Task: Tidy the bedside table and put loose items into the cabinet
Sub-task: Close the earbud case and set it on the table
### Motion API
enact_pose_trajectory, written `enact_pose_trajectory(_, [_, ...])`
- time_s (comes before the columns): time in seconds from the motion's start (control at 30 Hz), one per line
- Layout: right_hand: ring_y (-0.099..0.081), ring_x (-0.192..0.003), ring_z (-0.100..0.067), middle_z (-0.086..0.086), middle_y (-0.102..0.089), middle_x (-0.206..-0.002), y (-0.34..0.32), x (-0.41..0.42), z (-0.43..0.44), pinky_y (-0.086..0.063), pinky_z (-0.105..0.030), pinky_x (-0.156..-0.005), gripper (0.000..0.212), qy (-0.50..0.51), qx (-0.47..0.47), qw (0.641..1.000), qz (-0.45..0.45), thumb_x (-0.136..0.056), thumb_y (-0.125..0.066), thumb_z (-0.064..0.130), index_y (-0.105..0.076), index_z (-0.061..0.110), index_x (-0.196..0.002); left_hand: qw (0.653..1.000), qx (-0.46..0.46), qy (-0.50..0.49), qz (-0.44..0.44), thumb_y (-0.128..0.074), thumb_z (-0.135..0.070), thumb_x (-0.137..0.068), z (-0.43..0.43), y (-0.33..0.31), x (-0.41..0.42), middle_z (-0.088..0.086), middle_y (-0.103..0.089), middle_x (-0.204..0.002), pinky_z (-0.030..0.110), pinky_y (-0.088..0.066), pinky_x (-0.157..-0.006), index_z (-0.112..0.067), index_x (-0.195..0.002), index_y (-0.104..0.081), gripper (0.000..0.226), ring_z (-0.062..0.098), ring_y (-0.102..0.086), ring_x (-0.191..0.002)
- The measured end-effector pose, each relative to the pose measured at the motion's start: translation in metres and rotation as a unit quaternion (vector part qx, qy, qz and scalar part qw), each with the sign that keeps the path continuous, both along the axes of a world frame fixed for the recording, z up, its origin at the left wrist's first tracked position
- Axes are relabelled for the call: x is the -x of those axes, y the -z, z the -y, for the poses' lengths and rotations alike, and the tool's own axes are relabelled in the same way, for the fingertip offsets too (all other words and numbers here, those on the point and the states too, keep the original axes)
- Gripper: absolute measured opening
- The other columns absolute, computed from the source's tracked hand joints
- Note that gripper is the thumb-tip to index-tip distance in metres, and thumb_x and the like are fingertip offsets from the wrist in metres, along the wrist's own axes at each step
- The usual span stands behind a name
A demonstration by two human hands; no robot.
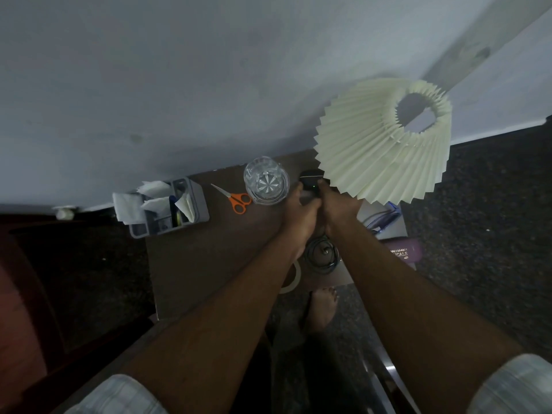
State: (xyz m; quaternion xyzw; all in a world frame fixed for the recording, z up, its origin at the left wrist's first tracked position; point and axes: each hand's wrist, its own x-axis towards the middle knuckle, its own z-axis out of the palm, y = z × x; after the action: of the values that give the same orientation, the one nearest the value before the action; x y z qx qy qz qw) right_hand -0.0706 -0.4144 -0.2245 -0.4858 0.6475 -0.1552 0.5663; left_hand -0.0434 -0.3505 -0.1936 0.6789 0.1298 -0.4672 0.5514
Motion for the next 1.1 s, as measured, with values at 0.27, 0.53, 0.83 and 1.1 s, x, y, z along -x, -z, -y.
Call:
enact_pose_trajectory(0.27, [-0.067, -0.106, -0.028, -0.01, -0.073, -0.107, 0.001, -0.002, 0.0, -0.052, -0.042, -0.099, 0.013, 0.004, 0.004, 1.0, -0.013, -0.09, -0.07, 0.014, -0.063, 0.021, -0.082, 1.0, -0.004, -0.006, 0.004, -0.057, -0.002, -0.092, -0.001, -0.001, 0.0, 0.014, -0.065, -0.126, 0.048, -0.054, -0.099, -0.02, -0.152, -0.037, 0.065, 0.03, -0.067, -0.111])
enact_pose_trajectory(0.53, [-0.069, -0.081, -0.016, 0.003, -0.072, -0.078, -0.016, 0.016, -0.009, -0.054, -0.029, -0.07, 0.004, 0.009, 0.015, 1.0, 0.012, -0.082, -0.076, 0.015, -0.074, 0.012, -0.081, 0.999, 0.0, -0.019, 0.034, -0.051, 0.008, -0.092, -0.008, -0.008, 0.007, 0.017, -0.059, -0.137, 0.046, -0.047, -0.107, -0.004, -0.145, -0.045, 0.055, 0.03, -0.06, -0.122])
enact_pose_trajectory(0.83, [-0.069, -0.077, -0.008, -0.006, -0.074, -0.088, -0.036, 0.063, -0.044, -0.057, -0.027, -0.078, 0.015, -0.086, 0.016, 0.993, 0.076, -0.089, -0.07, 0.0, -0.072, 0.001, -0.104, 0.996, 0.011, -0.084, 0.025, -0.044, 0.011, -0.097, -0.046, -0.034, 0.033, 0.013, -0.06, -0.106, 0.028, -0.05, -0.077, 0.005, -0.129, -0.054, 0.034, 0.021, -0.059, -0.089])
enact_pose_trajectory(1.1, [-0.066, -0.066, -0.01, -0.01, -0.073, -0.081, -0.045, 0.112, -0.082, -0.057, -0.022, -0.067, 0.012, -0.143, -0.021, 0.982, 0.123, -0.09, -0.069, -0.004, -0.072, 0.003, -0.1, 0.991, -0.04, -0.12, 0.046, -0.055, 0.007, -0.092, -0.116, -0.032, 0.082, 0.006, -0.068, -0.073, 0.014, -0.048, -0.052, -0.014, -0.088, -0.066, 0.024, 0.01, -0.061, -0.056])
